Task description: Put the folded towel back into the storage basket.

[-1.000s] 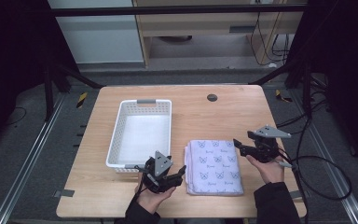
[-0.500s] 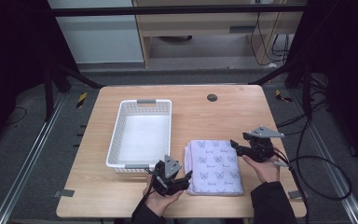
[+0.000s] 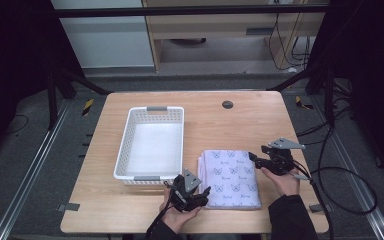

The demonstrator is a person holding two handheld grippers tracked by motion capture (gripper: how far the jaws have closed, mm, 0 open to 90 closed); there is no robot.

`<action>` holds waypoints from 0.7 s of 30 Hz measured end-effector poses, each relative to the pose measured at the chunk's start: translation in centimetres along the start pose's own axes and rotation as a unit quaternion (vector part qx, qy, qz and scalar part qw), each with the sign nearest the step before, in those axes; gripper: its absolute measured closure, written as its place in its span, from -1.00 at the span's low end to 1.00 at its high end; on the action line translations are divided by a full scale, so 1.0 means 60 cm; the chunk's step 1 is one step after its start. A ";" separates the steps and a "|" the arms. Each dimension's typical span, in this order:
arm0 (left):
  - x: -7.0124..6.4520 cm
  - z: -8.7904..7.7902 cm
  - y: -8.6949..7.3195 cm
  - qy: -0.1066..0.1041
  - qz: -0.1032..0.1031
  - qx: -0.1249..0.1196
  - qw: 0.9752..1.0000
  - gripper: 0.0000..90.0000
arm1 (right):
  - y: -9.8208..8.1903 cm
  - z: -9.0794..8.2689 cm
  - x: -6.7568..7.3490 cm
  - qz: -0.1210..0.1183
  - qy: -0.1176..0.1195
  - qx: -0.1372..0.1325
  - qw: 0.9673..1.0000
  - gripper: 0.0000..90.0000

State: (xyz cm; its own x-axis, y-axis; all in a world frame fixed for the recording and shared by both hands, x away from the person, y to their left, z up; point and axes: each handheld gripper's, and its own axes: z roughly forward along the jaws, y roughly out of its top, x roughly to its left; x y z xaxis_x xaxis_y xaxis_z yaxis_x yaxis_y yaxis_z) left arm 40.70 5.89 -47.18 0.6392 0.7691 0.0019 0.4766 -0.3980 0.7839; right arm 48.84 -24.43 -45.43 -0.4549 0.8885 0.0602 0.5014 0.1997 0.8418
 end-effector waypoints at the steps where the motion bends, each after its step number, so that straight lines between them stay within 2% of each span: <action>1: 0.000 0.000 0.000 0.000 0.000 0.000 1.000 -0.13 | 0.000 0.000 0.000 0.000 0.000 0.000 1.000 -0.11; 4: -0.003 0.008 -0.002 0.002 0.002 0.007 1.000 -0.13 | -0.004 0.004 0.000 0.002 0.002 0.007 1.000 -0.11; 10: -0.003 0.023 -0.009 0.005 -0.006 0.019 1.000 -0.14 | -0.010 0.021 0.002 0.006 0.005 0.017 1.000 -0.08; 15: -0.003 0.030 -0.014 0.002 -0.014 0.022 1.000 -0.15 | -0.015 0.031 0.005 -0.001 0.009 0.026 1.000 -0.05; 18: -0.003 0.033 -0.015 0.005 -0.015 0.022 1.000 -0.16 | -0.023 0.040 0.006 0.011 0.015 0.034 0.999 -0.01; 21: -0.006 0.036 -0.017 0.007 -0.012 0.025 1.000 -0.17 | -0.025 0.043 0.007 0.009 0.015 0.038 0.999 -0.01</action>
State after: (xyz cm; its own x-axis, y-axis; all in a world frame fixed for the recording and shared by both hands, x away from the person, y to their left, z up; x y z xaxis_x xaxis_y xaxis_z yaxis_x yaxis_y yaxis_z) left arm 41.30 4.94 -49.30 0.6196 0.7849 -0.0074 0.5212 -0.4044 0.7515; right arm 49.82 -23.31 -48.06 -0.4671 0.8794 0.0919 0.5633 0.2158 0.7976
